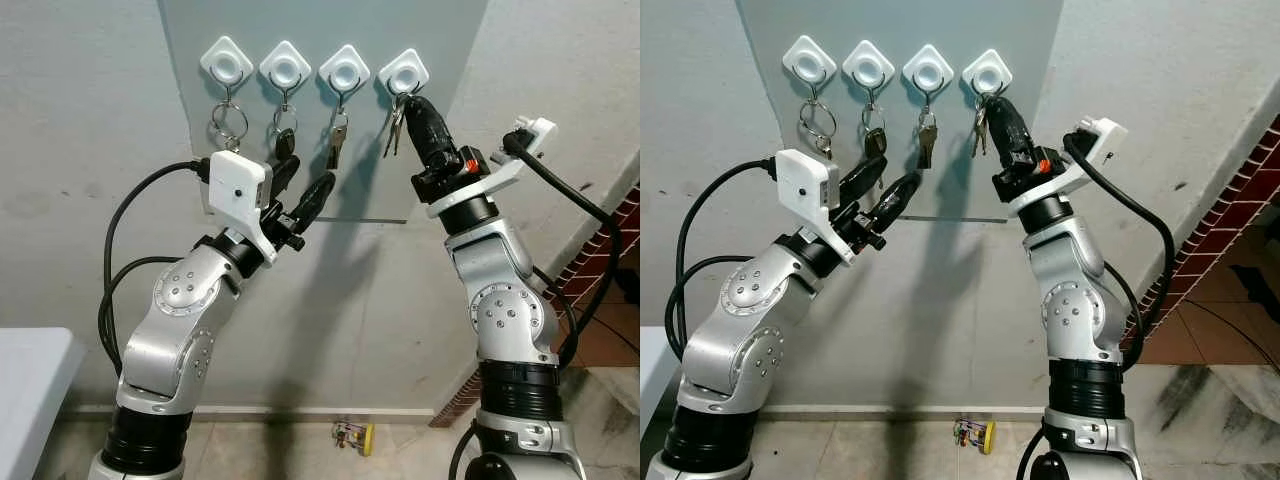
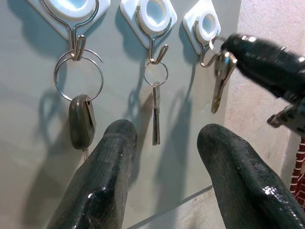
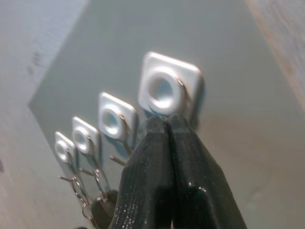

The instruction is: Hang keys on a hook

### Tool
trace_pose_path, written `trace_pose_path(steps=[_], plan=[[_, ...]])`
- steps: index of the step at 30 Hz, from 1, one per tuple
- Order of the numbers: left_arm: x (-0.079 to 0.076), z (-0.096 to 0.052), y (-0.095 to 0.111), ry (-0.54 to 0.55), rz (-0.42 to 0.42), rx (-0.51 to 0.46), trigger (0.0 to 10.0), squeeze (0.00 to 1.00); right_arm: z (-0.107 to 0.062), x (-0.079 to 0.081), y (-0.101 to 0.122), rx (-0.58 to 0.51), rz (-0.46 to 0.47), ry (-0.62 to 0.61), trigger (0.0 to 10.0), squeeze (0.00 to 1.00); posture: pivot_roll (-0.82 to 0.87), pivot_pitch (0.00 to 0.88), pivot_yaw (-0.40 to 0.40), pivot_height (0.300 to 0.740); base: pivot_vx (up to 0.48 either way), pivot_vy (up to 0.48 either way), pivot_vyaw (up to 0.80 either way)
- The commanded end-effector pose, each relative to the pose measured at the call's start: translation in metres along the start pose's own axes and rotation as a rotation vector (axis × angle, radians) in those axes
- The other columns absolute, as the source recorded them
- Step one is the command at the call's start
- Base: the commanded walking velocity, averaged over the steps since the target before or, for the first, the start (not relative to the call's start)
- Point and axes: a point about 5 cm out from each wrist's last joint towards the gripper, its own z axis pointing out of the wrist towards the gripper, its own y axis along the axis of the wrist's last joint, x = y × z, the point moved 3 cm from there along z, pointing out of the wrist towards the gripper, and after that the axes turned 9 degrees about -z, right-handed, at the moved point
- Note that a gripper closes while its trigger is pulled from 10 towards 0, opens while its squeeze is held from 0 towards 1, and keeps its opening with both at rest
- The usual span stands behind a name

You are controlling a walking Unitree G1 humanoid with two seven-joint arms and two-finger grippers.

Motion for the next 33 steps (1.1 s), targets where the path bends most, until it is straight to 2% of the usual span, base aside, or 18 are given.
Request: trace_pose_path(steps=[1, 5, 8, 13, 17, 24, 25, 26, 27, 33], plan=[[-0.004, 0.0, 0.005, -0.016, 0.009, -0.013, 10.0, 0.0, 0.003, -0.002, 0.0, 0.013, 0.019, -0.01, 10.0, 0.0, -0.09, 0.021, -0.035, 0.74, 0.0, 0.0, 0.0], [-0.003, 0.0, 0.006, -0.013, 0.008, -0.015, 10.0, 0.0, 0.004, -0.006, -0.004, 0.039, 0.053, -0.033, 10.0, 0.0, -0.09, 0.02, -0.037, 0.74, 0.0, 0.0, 0.0], [-0.003, -0.001, 0.006, -0.009, 0.009, -0.016, 10.0, 0.0, 0.005, -0.017, -0.003, 0.032, 0.069, -0.096, 10.0, 0.0, -0.09, 0.02, -0.039, 0.74, 0.0, 0.0, 0.0], [-0.003, 0.0, 0.006, -0.008, 0.009, -0.016, 10.0, 0.0, 0.006, -0.019, -0.001, 0.023, 0.086, -0.105, 10.0, 0.0, -0.09, 0.022, -0.038, 0.74, 0.0, 0.0, 0.0], [-0.003, -0.001, 0.006, -0.007, 0.008, -0.017, 10.0, 0.0, 0.004, -0.022, -0.002, 0.018, 0.103, -0.125, 10.0, 0.0, -0.09, 0.02, -0.039, 0.74, 0.0, 0.0, 0.0], [-0.003, -0.001, 0.006, -0.007, 0.009, -0.015, 10.0, 0.0, -0.006, -0.027, -0.013, 0.058, 0.082, -0.148, 10.0, 0.0, -0.09, 0.021, -0.036, 0.74, 0.0, 0.0, 0.0], [-0.003, -0.001, 0.006, -0.007, 0.009, -0.015, 10.0, 0.0, -0.008, -0.027, -0.015, 0.065, 0.077, -0.147, 10.0, 0.82, -0.09, 0.021, -0.036, 0.74, 0.0, 0.0, 0.0], [-0.003, -0.001, 0.006, -0.007, 0.009, -0.015, 10.0, 0.0, -0.009, -0.027, -0.016, 0.068, 0.075, -0.147, 10.0, 0.82, -0.09, 0.021, -0.036, 0.74, 0.0, 0.0, 0.0], [-0.003, -0.001, 0.006, -0.007, 0.009, -0.014, 10.0, 0.0, -0.011, -0.027, -0.018, 0.074, 0.071, -0.146, 10.0, 1.0, -0.09, 0.021, -0.035, 0.74, 0.0, 0.0, 0.0], [-0.002, -0.001, 0.003, -0.002, 0.007, -0.005, 10.0, 0.0, -0.02, -0.031, -0.024, 0.099, 0.036, -0.165, 10.0, 1.0, -0.09, 0.018, -0.039, 0.74, 0.0, 0.0, 0.0]])
